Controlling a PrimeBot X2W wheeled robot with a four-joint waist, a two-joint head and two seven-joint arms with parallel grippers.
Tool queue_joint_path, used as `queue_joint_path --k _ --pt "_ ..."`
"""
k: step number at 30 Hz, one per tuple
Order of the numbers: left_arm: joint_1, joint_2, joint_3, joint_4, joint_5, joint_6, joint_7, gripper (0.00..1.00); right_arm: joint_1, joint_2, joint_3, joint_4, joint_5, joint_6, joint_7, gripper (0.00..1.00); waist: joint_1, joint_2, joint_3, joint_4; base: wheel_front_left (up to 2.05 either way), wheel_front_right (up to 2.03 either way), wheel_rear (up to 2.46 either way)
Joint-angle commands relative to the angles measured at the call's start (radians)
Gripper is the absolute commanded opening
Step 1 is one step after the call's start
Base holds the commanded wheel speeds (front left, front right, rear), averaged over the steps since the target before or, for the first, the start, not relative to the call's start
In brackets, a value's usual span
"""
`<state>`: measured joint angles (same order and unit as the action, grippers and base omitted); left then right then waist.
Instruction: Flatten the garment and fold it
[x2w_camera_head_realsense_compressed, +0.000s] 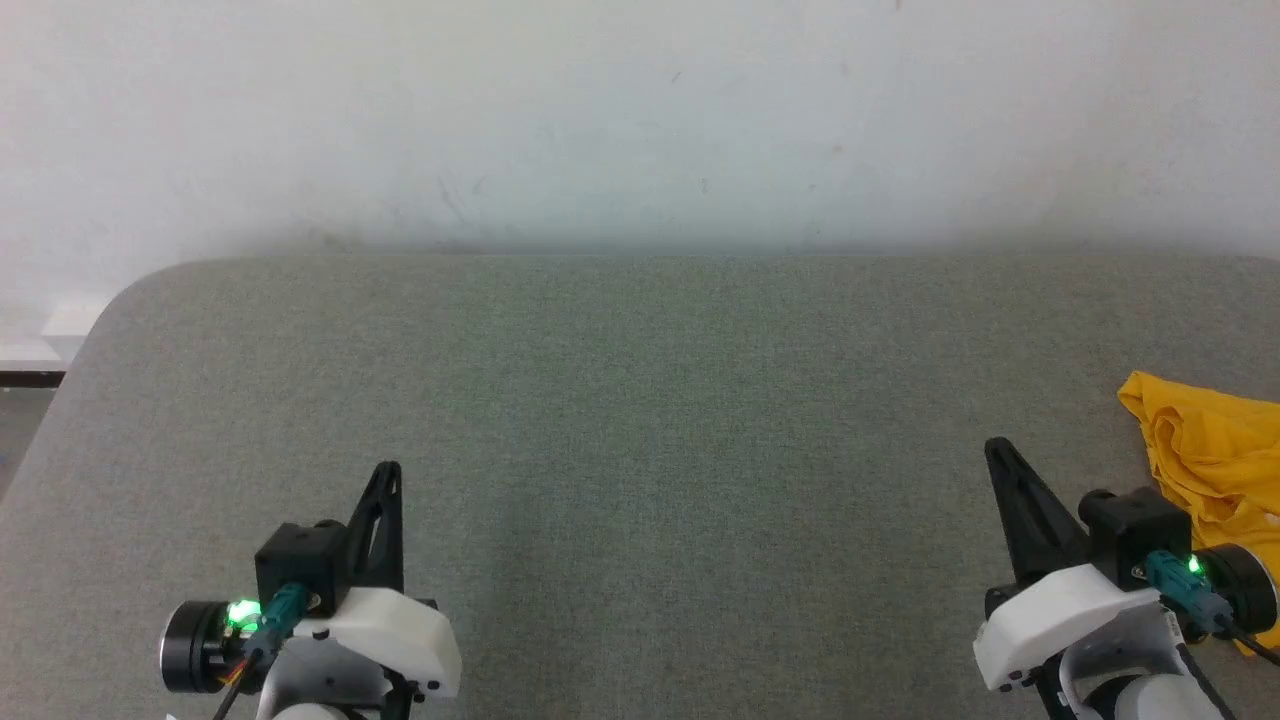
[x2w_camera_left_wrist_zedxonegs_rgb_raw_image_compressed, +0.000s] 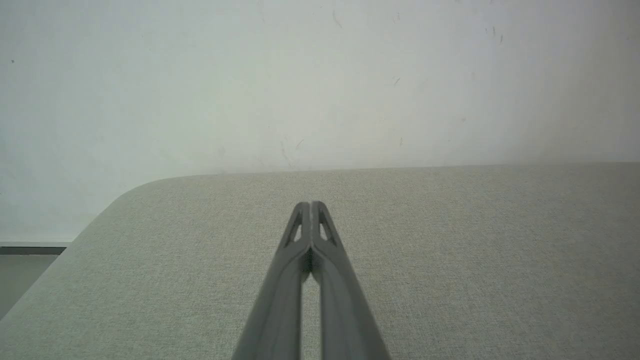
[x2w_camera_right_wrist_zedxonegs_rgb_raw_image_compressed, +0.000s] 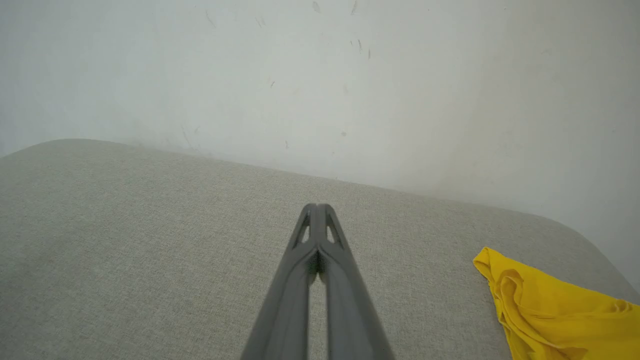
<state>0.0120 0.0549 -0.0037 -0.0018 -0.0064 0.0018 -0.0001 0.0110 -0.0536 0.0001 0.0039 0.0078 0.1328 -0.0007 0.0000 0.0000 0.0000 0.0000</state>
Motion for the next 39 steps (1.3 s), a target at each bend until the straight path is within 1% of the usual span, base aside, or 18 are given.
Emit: queue_joint_path --k 1,39 --pt "-0.012 -0.005 0.004 0.002 0.006 -0.002 0.0 0.0 -0.011 0.003 0.0 -0.004 -0.008 -0.002 0.001 0.0 0.0 0.0 0.0 0.0 0.0 0.0 0.0" --pt "-0.012 -0.005 0.004 0.002 0.006 -0.002 0.0 0.0 -0.011 0.003 0.0 -0.004 -0.008 -0.002 0.001 0.0 0.0 0.0 0.0 0.0 0.0 0.0 0.0"
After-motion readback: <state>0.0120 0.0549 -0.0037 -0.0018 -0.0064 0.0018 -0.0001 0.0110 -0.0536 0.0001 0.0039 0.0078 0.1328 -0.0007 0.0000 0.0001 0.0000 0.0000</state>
